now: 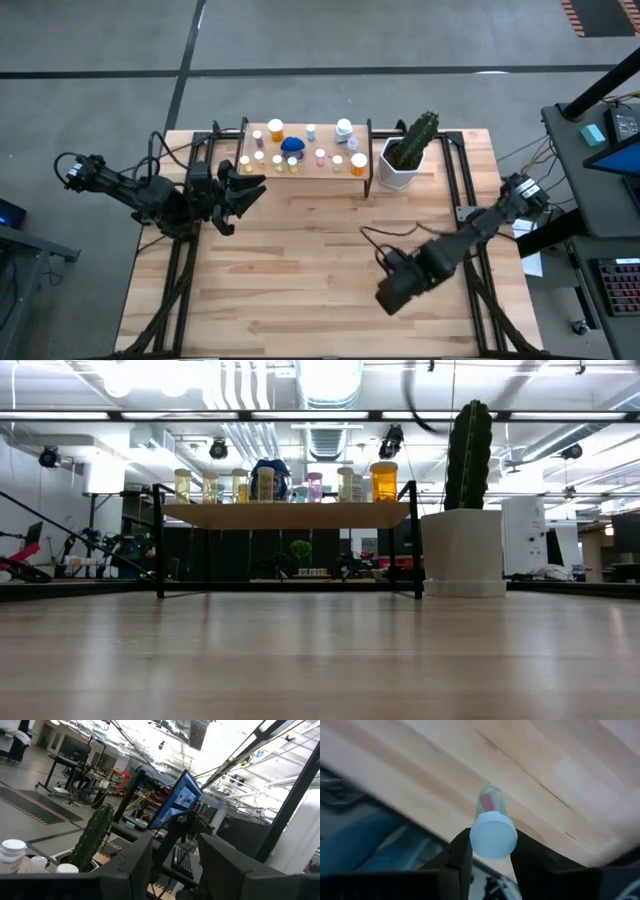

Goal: Pick and place medicine bottles onto shelf by color
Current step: Put the light blue pill bottle on the shelf

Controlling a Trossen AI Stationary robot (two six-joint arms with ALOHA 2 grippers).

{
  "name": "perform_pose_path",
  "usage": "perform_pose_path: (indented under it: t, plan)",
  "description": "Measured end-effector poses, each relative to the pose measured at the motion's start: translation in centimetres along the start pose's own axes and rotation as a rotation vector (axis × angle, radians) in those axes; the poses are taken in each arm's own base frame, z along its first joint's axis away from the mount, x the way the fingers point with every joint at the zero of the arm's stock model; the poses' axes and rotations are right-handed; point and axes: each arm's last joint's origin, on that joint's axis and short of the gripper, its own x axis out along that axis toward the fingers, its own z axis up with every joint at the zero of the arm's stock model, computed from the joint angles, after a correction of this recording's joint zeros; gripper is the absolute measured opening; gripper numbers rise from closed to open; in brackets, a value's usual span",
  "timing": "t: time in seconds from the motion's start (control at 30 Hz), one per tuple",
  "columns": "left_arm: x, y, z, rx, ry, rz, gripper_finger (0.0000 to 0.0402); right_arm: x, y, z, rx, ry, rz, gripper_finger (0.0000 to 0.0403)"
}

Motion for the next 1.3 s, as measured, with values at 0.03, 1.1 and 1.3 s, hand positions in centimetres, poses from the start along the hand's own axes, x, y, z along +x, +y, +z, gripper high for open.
perform_pose_path:
  t: [0.03,1.1,1.3]
  plan:
    - [0.0,0.0,0.0,-0.001,-0.001,0.000,0.0144,-1.0,0.4,0.5,-0.019,-0.007,0.025,0.0103]
    - [0.0,0.1,-0.2,-0.021,0.008,0.003,0.0144,-13.6,2.9,17.7,-0.327,-0.272,0.098,0.0103]
    - [0.0,0.1,-0.2,-0.016,0.011,0.001,0.0144,-15.1,0.4,20.0,-0.190,-0.352,0.044,0.0103]
